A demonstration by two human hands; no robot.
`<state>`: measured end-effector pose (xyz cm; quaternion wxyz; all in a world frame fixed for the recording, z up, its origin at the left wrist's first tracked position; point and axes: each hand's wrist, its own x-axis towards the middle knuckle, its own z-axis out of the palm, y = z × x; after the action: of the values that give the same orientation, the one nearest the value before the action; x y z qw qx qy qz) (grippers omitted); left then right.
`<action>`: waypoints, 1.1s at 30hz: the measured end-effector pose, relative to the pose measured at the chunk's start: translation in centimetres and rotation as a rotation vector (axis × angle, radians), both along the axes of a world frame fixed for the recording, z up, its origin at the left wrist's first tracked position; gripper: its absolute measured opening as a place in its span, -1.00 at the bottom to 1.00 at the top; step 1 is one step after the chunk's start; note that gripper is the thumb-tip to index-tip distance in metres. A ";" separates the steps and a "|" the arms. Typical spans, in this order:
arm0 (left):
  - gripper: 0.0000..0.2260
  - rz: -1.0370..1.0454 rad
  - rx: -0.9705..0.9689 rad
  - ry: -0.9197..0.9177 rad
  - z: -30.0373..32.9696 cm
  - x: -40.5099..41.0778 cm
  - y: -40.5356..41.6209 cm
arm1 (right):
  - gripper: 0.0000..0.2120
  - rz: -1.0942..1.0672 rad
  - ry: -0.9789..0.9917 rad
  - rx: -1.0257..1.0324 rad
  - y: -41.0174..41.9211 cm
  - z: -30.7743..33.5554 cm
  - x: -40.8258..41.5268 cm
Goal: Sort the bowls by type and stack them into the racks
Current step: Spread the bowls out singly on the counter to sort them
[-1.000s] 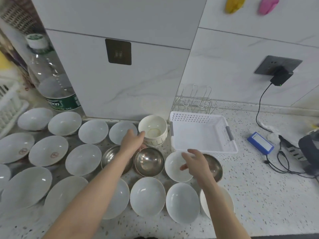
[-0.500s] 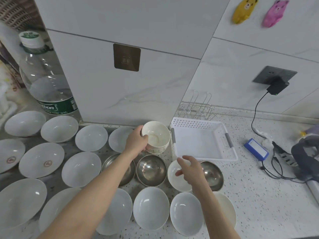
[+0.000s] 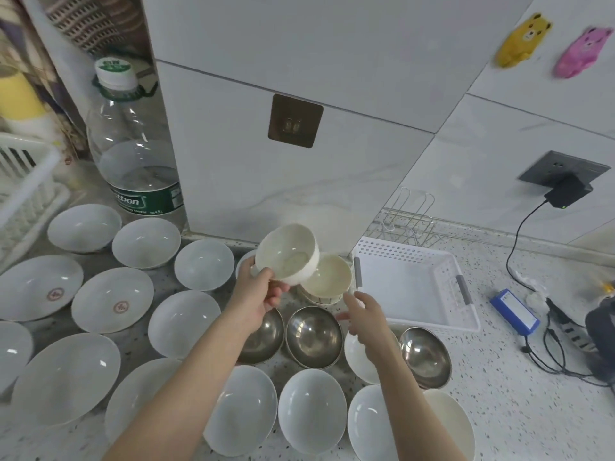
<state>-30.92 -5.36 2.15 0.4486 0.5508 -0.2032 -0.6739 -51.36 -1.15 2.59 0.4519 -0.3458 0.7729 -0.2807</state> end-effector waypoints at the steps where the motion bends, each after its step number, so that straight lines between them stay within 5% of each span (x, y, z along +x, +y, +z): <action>1: -0.61 0.020 0.017 0.042 0.0 0.8 0.3 | -0.46 0.011 0.010 0.006 -0.5 -0.2 0.4; 4: -0.61 0.064 0.049 0.097 -0.2 3.0 1.3 | -0.40 0.032 0.059 0.008 -2.0 -0.7 1.4; 17: -0.58 0.141 0.095 0.098 -0.7 6.9 5.2 | -0.70 -0.025 0.130 -0.017 -3.3 -1.3 2.3; 33: -0.69 0.102 0.042 -0.013 1.2 -2.1 9.7 | -0.82 -0.222 0.003 -0.346 4.2 3.6 -6.7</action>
<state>-33.06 4.33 3.30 0.4696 0.5740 -0.1636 -0.6506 -58.09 3.07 6.22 0.3509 -0.3315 0.7472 -0.4569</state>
